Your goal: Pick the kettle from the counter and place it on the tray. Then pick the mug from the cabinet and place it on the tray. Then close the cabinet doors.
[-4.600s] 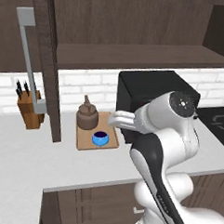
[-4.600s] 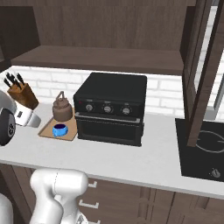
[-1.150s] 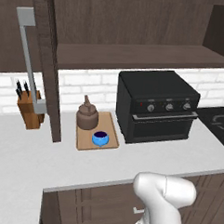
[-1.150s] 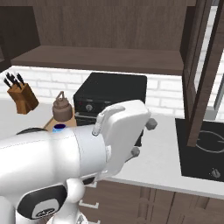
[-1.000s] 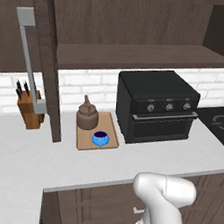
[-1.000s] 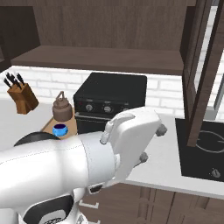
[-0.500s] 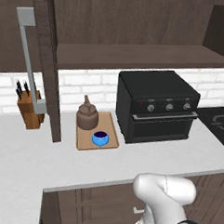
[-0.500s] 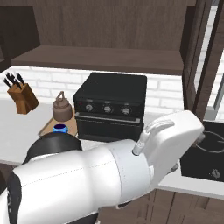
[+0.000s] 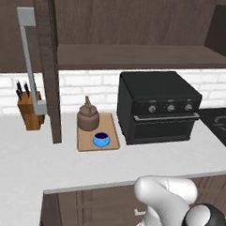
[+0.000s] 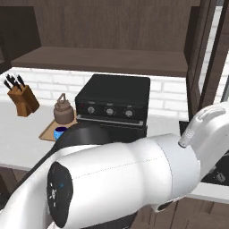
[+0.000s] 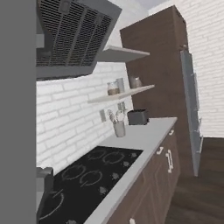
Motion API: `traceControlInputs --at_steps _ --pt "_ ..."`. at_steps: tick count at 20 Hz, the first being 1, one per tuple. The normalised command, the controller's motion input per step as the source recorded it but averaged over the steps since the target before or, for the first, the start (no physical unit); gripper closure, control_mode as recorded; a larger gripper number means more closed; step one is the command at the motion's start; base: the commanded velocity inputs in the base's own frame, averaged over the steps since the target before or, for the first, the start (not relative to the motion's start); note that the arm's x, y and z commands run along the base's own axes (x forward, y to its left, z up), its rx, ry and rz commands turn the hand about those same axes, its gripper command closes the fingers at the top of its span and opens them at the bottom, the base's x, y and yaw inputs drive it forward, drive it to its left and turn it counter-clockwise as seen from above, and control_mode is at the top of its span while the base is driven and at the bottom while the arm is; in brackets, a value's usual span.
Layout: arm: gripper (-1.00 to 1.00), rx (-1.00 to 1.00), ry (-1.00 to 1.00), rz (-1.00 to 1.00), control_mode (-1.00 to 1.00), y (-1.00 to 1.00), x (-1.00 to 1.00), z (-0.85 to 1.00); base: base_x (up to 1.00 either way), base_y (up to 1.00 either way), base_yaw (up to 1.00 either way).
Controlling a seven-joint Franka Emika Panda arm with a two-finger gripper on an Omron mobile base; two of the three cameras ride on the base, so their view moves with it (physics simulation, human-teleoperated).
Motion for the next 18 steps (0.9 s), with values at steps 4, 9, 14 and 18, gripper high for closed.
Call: traceControlInputs --at_steps 4,9,14,18 --pt "-1.0 -0.14 0.38 0.01 -1.0 -0.33 0.31 0.02 0.0 0.0 0.0" --pt "-1.0 -0.06 0.29 0.12 -1.0 -0.26 0.31 0.0 0.0 0.0 0.0" --pt "-1.0 0.0 0.0 0.28 -1.0 -0.19 0.12 -0.03 0.0 0.0 0.0" --pt "-1.0 0.02 -0.02 0.29 -1.0 -0.08 0.23 -0.07 0.0 0.0 0.0"
